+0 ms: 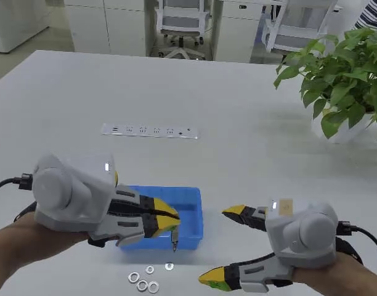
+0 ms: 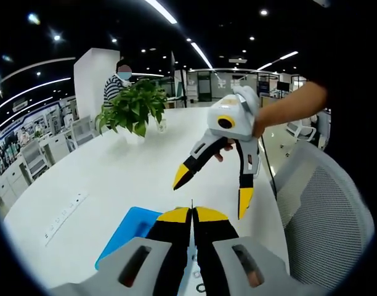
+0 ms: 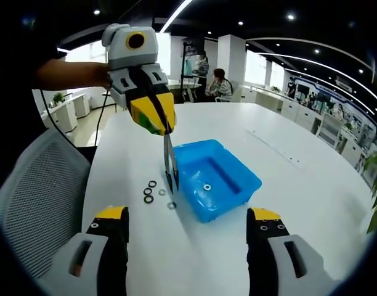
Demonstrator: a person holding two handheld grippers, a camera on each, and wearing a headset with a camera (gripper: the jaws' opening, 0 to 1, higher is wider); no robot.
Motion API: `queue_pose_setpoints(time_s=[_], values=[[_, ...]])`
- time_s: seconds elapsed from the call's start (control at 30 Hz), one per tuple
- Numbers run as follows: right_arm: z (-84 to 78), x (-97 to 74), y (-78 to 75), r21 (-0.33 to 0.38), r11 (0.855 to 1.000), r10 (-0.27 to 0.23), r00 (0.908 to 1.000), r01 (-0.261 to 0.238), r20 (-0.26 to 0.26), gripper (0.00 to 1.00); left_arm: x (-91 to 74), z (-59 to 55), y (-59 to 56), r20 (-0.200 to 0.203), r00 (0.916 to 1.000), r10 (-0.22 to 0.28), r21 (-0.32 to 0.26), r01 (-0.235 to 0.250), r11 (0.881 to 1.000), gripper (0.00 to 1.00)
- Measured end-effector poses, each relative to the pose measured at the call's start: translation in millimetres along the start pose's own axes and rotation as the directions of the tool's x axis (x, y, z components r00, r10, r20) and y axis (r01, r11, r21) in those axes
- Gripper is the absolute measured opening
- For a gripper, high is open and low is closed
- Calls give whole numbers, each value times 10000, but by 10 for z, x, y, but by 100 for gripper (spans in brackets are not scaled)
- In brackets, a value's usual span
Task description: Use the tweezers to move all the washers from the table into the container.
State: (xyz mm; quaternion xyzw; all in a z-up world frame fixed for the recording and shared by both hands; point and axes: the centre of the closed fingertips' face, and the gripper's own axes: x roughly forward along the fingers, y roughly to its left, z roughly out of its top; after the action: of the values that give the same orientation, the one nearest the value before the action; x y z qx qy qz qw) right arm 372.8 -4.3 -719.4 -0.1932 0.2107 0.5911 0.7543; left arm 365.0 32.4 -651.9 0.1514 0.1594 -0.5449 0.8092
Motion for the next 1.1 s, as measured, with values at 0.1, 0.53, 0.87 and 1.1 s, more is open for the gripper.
queue_pose_setpoints(time_s=[0.1,0.53,0.87,1.1], values=[[-29,3,8,121,9999,21,10000,-20,-39,81,21,-18,-23,-23,10000,-58,-6,58,10000,5],[-139,9,69,173,9998,134,9996,-130,-252,84,110,-185,-76,-258,9993,-286,-162,282,9995,5],[-211,1,100,302,9994,174,9991,-163,-379,83,144,-314,-56,-478,9981,-377,-207,368,9991,5],[-227,11,126,356,9992,220,9989,-205,-421,82,152,-371,-45,-586,9975,-399,-199,388,9991,5]])
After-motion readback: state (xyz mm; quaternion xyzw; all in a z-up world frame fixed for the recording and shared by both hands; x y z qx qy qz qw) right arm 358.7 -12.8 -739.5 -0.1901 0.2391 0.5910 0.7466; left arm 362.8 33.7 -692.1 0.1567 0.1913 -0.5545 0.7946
